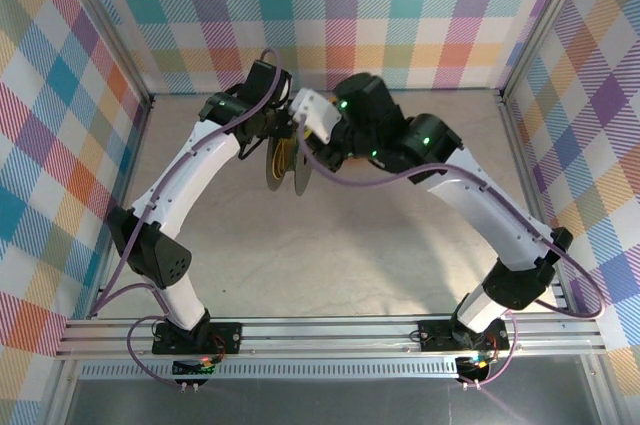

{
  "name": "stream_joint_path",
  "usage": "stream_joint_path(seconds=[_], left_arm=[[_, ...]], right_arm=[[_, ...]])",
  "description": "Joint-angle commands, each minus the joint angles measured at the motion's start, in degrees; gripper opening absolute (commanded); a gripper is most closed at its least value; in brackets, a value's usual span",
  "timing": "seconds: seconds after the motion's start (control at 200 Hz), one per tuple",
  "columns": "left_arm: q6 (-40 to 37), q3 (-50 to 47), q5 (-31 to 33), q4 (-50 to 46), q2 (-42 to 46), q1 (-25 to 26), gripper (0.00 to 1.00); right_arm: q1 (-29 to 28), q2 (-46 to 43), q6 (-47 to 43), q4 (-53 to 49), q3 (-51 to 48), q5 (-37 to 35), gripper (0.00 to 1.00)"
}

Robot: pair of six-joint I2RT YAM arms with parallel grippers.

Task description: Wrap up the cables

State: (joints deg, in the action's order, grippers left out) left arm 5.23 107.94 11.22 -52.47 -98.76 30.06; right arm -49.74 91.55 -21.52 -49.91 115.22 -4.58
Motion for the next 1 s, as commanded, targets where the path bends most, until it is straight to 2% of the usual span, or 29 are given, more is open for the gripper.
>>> stream_joint_path(seconds=[0.0,0.18,0.375,0.505,0.71,0.995], left_arm=[[-3.6,-1.7,-2.5,-1.0,4.6,1.4,0.0],[-7.0,-4.3,-7.9,-2.8,7.3,2.3,0.0],[-10.5,-7.9,-11.1,-3.7,11.3,2.8,0.0],[-14.2,-8.3,-19.4,-4.6,13.9,2.7,0.0],[-15.8,-6.6,-29.3,-2.3,15.9,1.6,0.0],[-9.6,-5.5,-29.5,7.0,16.2,-3.4,0.0]], right_arm=[[4.5,-2.2,0.1,6.8,0.2,8.2,0.0],[11.8,-0.3,1.8,7.6,-0.4,13.6,0.0],[20.0,3.7,5.2,9.2,-2.9,21.2,0.0],[23.8,7.4,6.0,9.0,-2.8,25.3,0.0],[27.2,12.3,7.0,8.3,-2.9,28.9,0.0],[28.3,14.4,6.9,6.5,-6.1,29.3,0.0]])
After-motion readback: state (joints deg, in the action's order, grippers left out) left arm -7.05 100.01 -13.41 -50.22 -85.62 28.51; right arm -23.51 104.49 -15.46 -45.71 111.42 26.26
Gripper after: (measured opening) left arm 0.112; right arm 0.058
